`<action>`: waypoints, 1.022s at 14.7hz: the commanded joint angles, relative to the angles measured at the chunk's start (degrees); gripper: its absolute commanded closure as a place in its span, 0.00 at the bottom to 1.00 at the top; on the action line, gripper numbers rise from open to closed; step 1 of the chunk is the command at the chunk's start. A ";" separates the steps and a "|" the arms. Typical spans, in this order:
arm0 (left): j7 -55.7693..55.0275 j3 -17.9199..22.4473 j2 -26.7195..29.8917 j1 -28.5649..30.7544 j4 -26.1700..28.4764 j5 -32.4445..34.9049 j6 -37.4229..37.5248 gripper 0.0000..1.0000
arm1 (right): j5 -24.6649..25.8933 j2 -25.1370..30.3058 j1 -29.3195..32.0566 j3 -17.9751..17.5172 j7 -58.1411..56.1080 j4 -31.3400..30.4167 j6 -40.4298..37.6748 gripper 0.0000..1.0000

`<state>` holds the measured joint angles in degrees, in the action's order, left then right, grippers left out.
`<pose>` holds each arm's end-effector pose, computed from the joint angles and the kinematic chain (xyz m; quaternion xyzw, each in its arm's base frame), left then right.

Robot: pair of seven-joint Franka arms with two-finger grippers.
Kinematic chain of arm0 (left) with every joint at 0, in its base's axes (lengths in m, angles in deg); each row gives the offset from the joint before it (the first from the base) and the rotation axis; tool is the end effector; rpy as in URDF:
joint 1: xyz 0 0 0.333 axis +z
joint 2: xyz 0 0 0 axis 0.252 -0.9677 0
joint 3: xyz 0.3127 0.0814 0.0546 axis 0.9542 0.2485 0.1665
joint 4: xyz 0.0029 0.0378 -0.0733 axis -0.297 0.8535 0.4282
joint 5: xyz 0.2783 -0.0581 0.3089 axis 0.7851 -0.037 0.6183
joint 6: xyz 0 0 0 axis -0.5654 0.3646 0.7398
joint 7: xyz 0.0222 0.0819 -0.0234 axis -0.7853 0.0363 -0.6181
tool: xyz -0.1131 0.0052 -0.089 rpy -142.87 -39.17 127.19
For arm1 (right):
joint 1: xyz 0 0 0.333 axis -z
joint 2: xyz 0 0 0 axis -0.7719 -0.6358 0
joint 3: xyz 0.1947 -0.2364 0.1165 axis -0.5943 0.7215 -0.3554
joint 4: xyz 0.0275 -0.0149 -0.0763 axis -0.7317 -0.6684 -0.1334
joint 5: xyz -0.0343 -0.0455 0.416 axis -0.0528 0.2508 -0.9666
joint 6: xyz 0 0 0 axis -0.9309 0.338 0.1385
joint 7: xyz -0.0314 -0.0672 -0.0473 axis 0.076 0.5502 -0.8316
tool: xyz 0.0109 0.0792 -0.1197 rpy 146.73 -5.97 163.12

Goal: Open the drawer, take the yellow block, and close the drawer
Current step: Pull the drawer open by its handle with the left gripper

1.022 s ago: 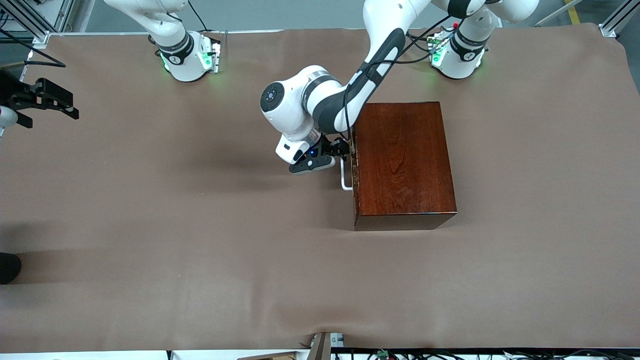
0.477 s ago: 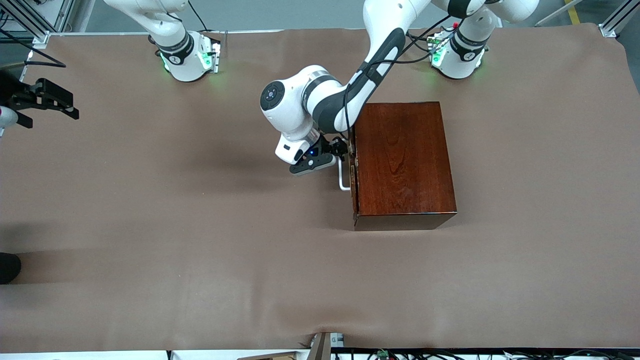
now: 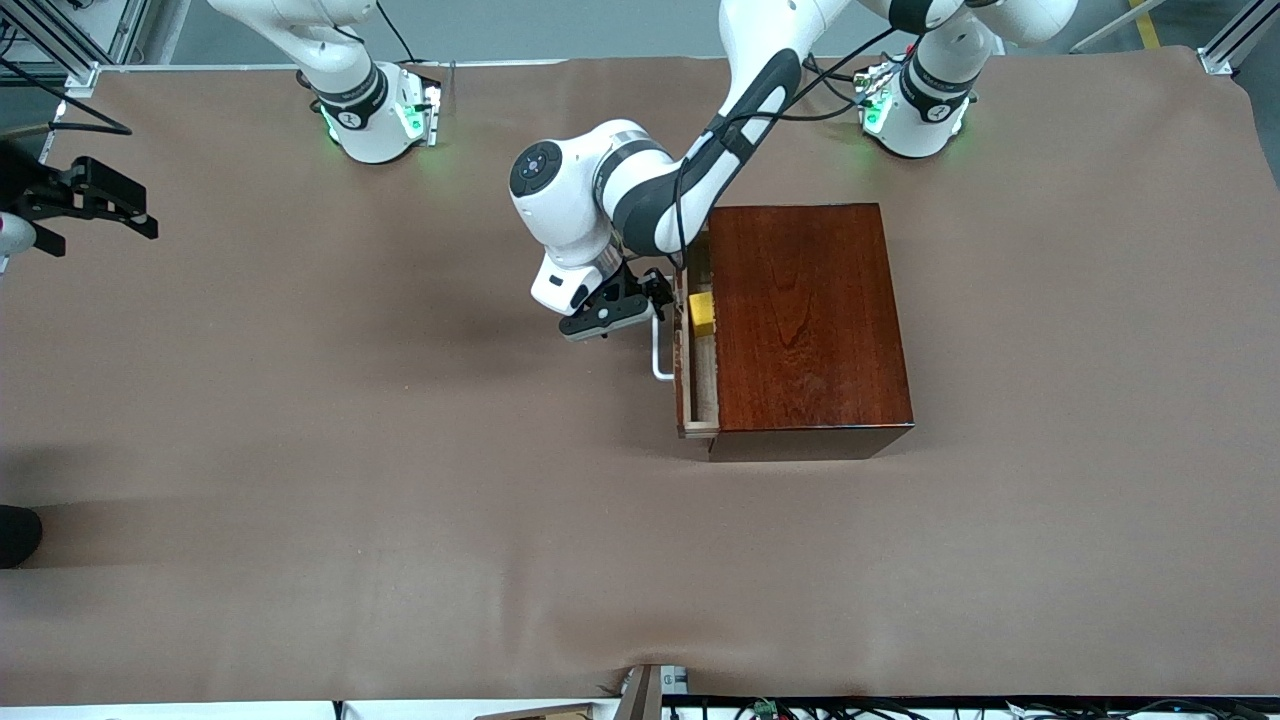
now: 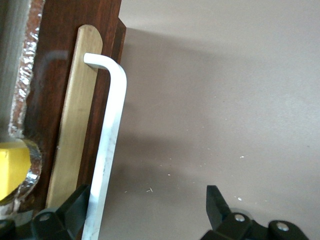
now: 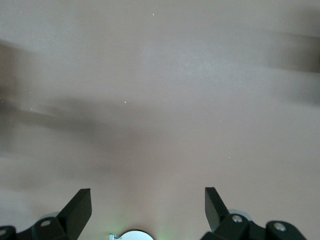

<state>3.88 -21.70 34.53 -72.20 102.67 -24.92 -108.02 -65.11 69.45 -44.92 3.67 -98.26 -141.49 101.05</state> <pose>0.4651 -0.6106 0.2452 -0.9859 -0.0872 -0.0774 0.1202 0.5608 -0.0076 0.6291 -0.9947 -0.0954 0.0360 0.0126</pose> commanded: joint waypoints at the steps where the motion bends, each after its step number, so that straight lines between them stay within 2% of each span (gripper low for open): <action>1: -3.69 -1.49 -1.49 -0.93 -1.91 -1.44 -3.99 0.00 | -0.49 -0.35 2.21 -0.91 -0.58 0.09 -0.22 0.00; 15: -9.66 -2.11 -1.40 -1.46 -2.08 -3.38 -11.20 0.00 | -0.40 -0.36 2.31 -0.91 -0.58 0.27 -0.22 0.00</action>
<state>-3.32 -22.99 34.48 -72.56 102.74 -26.04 -116.89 -65.15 68.90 -43.77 3.61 -98.26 -141.49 101.05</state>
